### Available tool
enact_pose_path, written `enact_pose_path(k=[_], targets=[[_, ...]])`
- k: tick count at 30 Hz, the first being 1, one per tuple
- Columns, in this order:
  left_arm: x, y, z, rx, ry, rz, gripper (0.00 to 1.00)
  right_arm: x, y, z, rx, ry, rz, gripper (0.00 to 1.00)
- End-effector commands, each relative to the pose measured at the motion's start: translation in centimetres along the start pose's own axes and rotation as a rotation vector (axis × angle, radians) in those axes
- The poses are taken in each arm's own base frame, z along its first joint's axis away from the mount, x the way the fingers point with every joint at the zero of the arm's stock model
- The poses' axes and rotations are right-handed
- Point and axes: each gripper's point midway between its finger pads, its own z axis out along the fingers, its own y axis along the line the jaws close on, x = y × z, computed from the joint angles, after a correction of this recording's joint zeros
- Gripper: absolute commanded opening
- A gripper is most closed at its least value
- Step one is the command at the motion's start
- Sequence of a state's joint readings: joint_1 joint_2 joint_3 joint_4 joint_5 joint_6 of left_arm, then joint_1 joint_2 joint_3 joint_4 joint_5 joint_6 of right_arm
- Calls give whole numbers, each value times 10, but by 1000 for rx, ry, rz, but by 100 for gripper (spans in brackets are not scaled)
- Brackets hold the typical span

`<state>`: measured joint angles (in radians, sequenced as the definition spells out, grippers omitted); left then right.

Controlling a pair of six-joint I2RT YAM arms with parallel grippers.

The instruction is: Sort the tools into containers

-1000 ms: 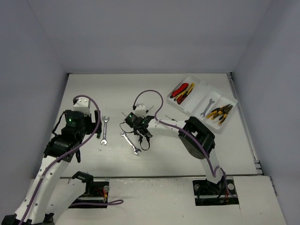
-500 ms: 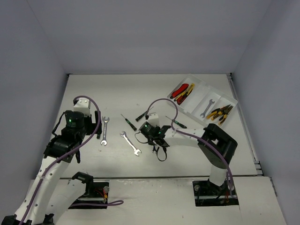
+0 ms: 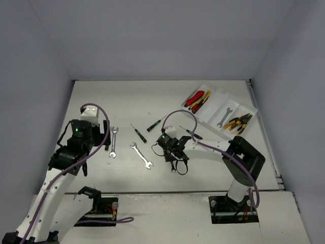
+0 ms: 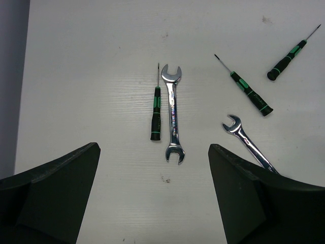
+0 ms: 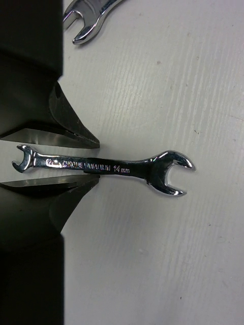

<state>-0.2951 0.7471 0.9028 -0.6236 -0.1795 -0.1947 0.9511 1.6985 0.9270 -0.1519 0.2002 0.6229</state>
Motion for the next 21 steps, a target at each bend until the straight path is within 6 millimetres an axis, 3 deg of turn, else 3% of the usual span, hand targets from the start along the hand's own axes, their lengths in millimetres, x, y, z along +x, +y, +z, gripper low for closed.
enact_pose_path(k=[1, 4, 9, 11, 16, 19, 21], targets=[[-15, -2, 1, 7, -51, -27, 85, 50, -26, 12, 94, 234, -57, 25], [-16, -2, 1, 9, -52, -28, 85, 53, -28, 15, 113, 261, -71, 22], [-16, -3, 1, 15, -52, -28, 85, 59, -32, 19, 132, 295, -82, 3], [-16, -3, 1, 15, -53, -28, 85, 53, -32, 19, 140, 279, -81, 0], [-16, -3, 0, 12, -52, -27, 85, 2, -36, 5, 142, 136, 4, 0], [-16, -2, 0, 9, -54, -27, 85, -44, -53, -12, 147, 22, 96, 0], [-16, -2, 0, 11, -56, -28, 85, -79, -80, -24, 170, -54, 186, 0]])
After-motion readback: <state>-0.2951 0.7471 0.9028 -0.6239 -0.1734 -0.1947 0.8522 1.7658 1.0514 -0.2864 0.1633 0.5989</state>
